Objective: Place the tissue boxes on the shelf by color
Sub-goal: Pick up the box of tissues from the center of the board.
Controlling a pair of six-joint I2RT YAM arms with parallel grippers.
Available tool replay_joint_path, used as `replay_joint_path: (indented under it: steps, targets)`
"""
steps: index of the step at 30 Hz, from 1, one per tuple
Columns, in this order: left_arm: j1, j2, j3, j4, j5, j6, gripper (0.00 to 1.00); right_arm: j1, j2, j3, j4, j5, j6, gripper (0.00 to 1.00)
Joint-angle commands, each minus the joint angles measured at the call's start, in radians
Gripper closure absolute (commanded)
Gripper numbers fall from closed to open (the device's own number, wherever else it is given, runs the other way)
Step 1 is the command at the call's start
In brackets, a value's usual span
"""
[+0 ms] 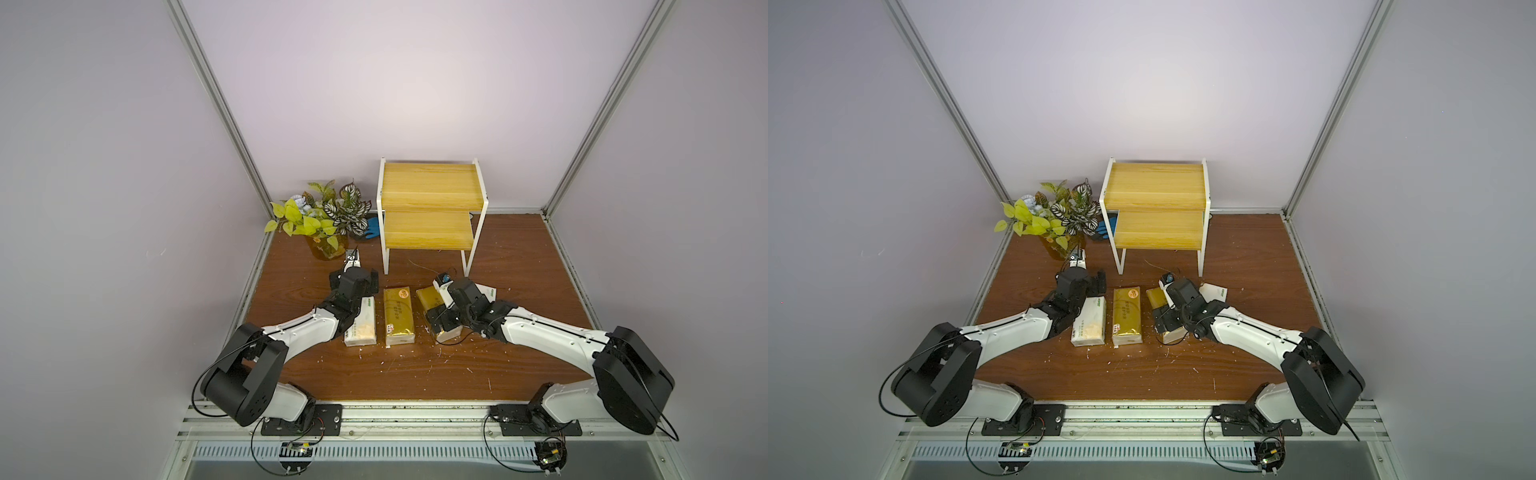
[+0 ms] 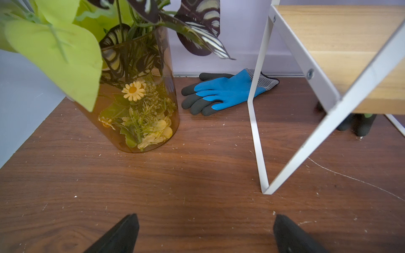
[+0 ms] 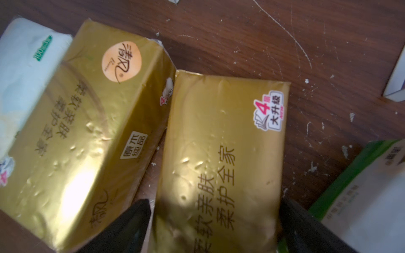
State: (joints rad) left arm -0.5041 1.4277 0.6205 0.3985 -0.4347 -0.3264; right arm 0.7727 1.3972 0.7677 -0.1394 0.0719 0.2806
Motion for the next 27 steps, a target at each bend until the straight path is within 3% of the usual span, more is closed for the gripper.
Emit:
replay_joint_path:
  steps: [1,25,27]
  targets:
    - [-0.011,0.013,0.015,-0.013,0.017,-0.015,0.0,0.013,-0.01,0.031,-0.044,-0.003,0.012,0.01]
    - [-0.014,0.035,0.024,-0.039,0.017,-0.04,0.0,0.076,0.076,-0.026,-0.063,0.081,0.066,0.01]
    - [-0.014,0.038,0.031,-0.044,0.02,-0.037,0.0,0.076,0.068,-0.033,-0.065,0.089,0.072,0.08]
